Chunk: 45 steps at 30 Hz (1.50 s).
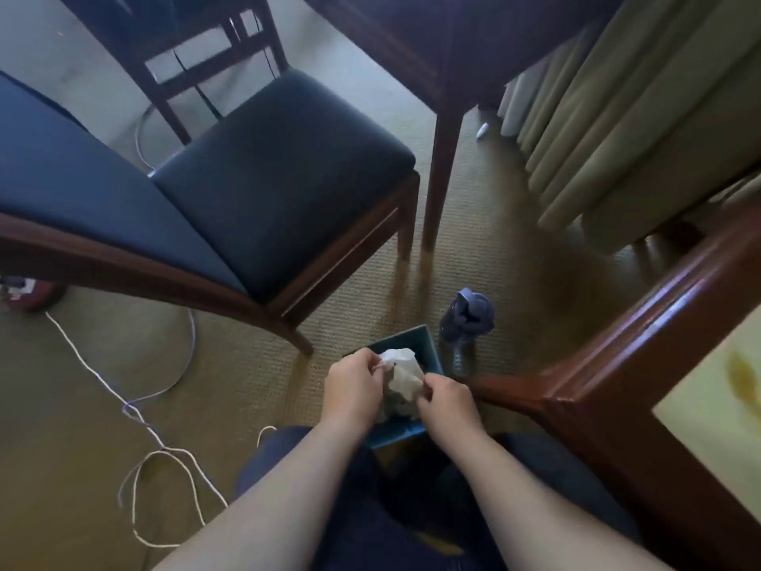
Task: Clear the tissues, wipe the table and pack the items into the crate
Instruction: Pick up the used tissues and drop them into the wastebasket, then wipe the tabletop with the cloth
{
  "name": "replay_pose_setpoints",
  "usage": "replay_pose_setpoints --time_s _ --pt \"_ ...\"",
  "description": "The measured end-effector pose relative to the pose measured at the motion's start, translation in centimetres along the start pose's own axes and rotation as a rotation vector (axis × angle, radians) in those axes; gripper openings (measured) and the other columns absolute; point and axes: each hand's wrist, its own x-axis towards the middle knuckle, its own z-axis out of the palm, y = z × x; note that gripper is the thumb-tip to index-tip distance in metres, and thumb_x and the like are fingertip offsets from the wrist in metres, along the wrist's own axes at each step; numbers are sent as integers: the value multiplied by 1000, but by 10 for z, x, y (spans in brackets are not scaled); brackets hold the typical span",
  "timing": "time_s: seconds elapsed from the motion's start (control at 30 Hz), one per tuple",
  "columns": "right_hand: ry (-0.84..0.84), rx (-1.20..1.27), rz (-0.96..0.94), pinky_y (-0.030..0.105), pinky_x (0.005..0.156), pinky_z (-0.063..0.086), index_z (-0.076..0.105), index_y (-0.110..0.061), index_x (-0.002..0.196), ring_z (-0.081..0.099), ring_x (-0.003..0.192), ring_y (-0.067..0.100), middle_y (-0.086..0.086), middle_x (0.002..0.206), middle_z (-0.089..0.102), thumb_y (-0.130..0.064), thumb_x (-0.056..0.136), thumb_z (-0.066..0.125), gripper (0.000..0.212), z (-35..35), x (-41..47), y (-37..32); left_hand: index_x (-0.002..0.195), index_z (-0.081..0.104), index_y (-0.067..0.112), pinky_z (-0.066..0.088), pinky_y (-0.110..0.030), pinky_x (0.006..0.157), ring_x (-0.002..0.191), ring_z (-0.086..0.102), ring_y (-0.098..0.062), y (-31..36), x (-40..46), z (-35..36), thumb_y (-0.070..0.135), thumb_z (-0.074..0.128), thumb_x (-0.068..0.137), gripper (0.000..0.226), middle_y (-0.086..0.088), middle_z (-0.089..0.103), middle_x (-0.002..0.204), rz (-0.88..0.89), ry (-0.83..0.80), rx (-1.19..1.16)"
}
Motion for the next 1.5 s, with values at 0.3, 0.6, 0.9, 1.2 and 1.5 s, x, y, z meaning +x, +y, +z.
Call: replay_pose_setpoints --time_s 0.3,0.6,0.9,1.2,1.5 --pt "-169 78 -23 29 113 42 40 -32 158 55 136 22 2 150 57 -19 99 60 64 -26 -50 -12 142 59 28 52 -40 103 121 65 -23 7 -39 -13 33 62 101 42 1 70 131 51 -125 78" --pt "453 245 -289 13 86 54 66 -31 126 66 102 -2 -18 111 67 -17 97 67 32 -205 -267 -88 95 72 34 55 -15 70 82 67 3 174 -210 -165 32 68 99 5 16 72 84 327 -66 -135" --pt "776 143 -31 29 98 50 63 -31 133 55 111 7 -22 112 55 -25 98 67 36 -323 -353 26 99 69 37 60 -28 71 81 63 4 325 -275 -116 42 66 98 6 17 68 83 633 -162 -53" --pt "494 -105 34 32 111 35 44 -36 154 36 134 16 -13 145 46 -19 100 58 59 -386 -345 145 134 54 30 53 -40 91 110 63 -23 395 -261 3 53 65 91 50 1 65 118 570 -202 312" --pt "406 -484 -37 41 94 47 51 -25 148 50 120 28 0 132 56 -18 92 68 59 -390 -293 183 150 29 29 59 -49 90 118 55 -32 424 -223 54 50 67 91 73 -11 49 130 438 -179 541"
